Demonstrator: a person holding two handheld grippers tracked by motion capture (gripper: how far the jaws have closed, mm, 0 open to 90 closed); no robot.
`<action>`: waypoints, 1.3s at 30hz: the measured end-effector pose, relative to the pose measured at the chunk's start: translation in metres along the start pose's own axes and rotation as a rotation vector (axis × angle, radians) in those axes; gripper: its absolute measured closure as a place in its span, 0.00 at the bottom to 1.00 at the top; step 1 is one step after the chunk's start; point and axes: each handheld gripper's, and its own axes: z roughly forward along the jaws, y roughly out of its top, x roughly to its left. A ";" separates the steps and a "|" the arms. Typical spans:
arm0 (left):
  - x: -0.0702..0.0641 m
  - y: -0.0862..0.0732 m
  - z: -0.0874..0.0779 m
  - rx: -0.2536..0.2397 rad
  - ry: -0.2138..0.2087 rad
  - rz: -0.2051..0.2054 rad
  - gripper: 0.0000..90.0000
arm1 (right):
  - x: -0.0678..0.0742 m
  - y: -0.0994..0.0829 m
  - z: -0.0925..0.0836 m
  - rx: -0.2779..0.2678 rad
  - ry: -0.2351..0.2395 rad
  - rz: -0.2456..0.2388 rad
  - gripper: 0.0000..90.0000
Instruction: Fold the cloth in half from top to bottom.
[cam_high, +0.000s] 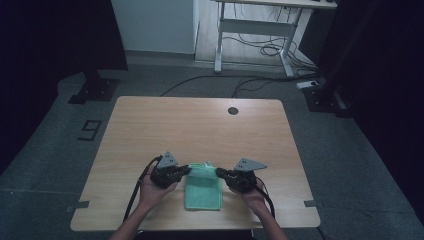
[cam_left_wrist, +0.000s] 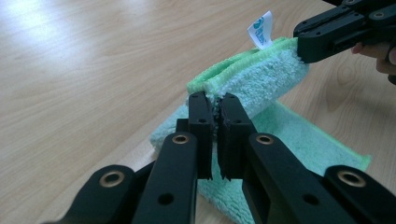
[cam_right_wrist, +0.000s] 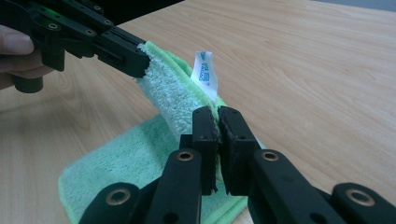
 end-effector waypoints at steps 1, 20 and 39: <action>0.000 -0.001 0.000 0.003 0.000 0.000 0.95 | 0.000 -0.001 0.000 0.000 0.002 0.000 0.94; -0.014 -0.013 -0.006 0.002 -0.022 0.007 0.95 | 0.008 -0.012 -0.008 -0.003 0.025 0.002 0.94; -0.033 -0.040 -0.007 0.030 -0.047 0.002 0.94 | 0.025 -0.039 -0.019 0.008 0.077 0.005 0.94</action>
